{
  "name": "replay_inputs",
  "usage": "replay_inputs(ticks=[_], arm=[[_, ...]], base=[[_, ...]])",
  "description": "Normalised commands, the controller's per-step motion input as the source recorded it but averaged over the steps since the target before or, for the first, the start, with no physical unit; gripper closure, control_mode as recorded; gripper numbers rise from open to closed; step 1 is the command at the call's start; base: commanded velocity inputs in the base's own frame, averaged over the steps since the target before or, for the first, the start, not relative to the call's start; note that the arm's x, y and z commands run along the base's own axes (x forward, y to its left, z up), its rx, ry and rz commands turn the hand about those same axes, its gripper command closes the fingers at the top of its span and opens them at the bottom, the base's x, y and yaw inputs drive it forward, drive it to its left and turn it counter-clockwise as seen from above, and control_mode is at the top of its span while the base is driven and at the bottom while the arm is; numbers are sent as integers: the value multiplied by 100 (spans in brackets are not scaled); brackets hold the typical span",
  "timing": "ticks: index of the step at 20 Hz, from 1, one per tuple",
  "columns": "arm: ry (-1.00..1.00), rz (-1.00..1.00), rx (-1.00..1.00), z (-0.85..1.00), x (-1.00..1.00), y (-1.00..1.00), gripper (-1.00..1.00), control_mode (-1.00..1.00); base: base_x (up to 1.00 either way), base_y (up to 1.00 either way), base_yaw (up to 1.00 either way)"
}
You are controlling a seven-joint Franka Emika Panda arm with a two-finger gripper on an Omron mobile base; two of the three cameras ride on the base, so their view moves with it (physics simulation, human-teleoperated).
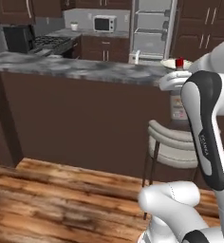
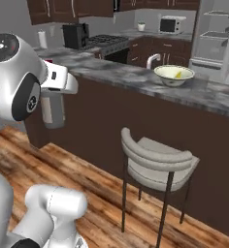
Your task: There is a bowl on the dining counter. Grab a lemon wedge from the fridge and place it in the bowl. Then get the liquor bottle and glass cup from the cabinet and place them next to the bowl.
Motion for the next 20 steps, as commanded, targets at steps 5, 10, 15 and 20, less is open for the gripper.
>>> replay_inputs(ticks=[5,10,15,20], arm=[[0,0,0,0,0,0,100,100],[0,0,0,0,0,0,100,100],[0,0,0,0,0,0,100,100],[0,0,0,0,0,0,100,100]], base=[[77,38,-47],[64,62,-44],[62,70,-39],[84,42,-34]])
